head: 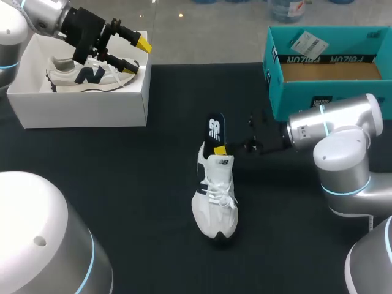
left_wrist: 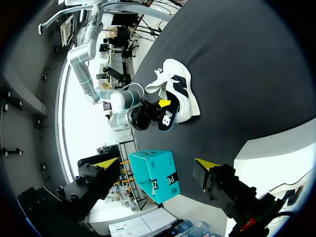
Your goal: Take the shoe out of the shoebox, open the shoe tongue, remove and reinsert the insole, then place the shoe into the shoebox
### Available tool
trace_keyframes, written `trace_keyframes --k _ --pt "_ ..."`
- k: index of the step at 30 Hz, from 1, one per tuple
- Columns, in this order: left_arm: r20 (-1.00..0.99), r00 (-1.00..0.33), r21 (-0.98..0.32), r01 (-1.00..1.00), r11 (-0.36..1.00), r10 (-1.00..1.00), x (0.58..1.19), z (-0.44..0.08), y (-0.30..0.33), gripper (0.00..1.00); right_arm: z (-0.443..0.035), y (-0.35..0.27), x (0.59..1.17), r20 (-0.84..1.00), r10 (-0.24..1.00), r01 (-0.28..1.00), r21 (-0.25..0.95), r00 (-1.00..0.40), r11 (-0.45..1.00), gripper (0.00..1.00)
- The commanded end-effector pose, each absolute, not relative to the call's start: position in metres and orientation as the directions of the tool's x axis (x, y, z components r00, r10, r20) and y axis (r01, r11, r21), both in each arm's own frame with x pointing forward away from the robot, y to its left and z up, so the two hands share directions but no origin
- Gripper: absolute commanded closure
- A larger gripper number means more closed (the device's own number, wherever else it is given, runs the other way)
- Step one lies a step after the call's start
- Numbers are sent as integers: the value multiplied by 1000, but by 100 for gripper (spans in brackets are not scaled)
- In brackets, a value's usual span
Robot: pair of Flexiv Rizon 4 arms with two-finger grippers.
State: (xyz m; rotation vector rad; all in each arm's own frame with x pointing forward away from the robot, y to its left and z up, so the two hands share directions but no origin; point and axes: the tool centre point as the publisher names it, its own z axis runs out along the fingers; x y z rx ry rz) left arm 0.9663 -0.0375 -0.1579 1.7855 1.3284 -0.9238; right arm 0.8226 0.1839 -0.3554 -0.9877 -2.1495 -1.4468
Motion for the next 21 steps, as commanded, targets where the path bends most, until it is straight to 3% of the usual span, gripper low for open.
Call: trace_keyframes --k 1,11,14,16,21 --pt "-863 215 126 968 -217 458 967 -158 -37 0 -346 186 822 618 362 710 665 -698 231 45" --pt "-863 215 126 968 -217 458 967 -158 -37 0 -325 182 841 573 384 682 678 -724 274 58" --pt "-863 215 126 968 -217 458 967 -158 -37 0 -324 180 844 573 386 683 677 -723 273 72" --pt "-863 215 126 968 -217 458 967 -158 -37 0 -324 179 846 574 387 684 677 -722 272 100" --pt "-863 215 126 968 -217 458 967 -158 -37 0 -325 178 847 573 395 687 674 -718 271 100"
